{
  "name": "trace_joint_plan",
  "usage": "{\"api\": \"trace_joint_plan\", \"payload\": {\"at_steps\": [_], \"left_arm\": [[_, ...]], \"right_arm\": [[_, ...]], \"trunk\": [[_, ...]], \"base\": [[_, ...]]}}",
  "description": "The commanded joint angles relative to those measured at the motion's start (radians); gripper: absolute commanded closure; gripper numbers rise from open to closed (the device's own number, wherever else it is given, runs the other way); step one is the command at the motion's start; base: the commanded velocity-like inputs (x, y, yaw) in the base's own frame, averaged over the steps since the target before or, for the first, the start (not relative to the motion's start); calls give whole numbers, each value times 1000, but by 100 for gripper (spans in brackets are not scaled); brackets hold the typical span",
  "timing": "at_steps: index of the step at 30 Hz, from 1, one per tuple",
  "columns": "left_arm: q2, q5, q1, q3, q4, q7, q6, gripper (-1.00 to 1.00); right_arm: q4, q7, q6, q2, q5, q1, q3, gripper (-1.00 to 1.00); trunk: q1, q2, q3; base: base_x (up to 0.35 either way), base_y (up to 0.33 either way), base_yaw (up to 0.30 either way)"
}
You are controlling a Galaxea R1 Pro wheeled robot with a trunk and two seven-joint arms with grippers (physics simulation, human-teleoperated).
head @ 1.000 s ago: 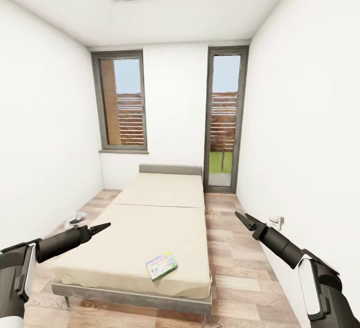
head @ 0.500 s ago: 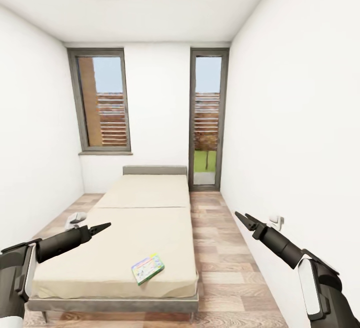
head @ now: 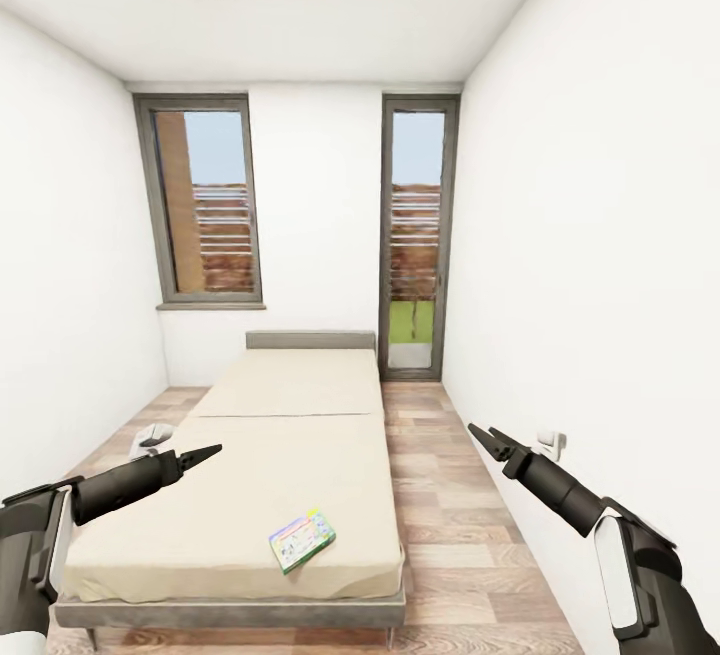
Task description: Put all the toys in the child's room - the three board games (two on the bed and one on the table), the two jigsaw puzzles on the table, and the tennis ball on the table - inside the toy box on the table in the child's room.
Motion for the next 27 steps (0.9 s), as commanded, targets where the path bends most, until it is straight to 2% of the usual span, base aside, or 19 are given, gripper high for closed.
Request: {"api": "trace_joint_plan", "payload": {"at_steps": [1, 18, 27], "left_arm": [[-1, -10, -1, 2, 0, -10, 7, -100], [-1, -11, -1, 2, 0, -10, 7, -100], [1, -4, -1, 3, -1, -20, 7, -100]], "right_arm": [[0, 0, 8, 1, -3, -1, -2, -100], [1, -26, 10, -2, -1, -1, -2, -100], [0, -27, 8, 0, 2, -1, -2, -100]], "trunk": [[1, -1, -1], [1, -1, -10], [1, -1, -13]], "base": [[95, 34, -1], [31, 6, 0], [0, -129, 0]]}}
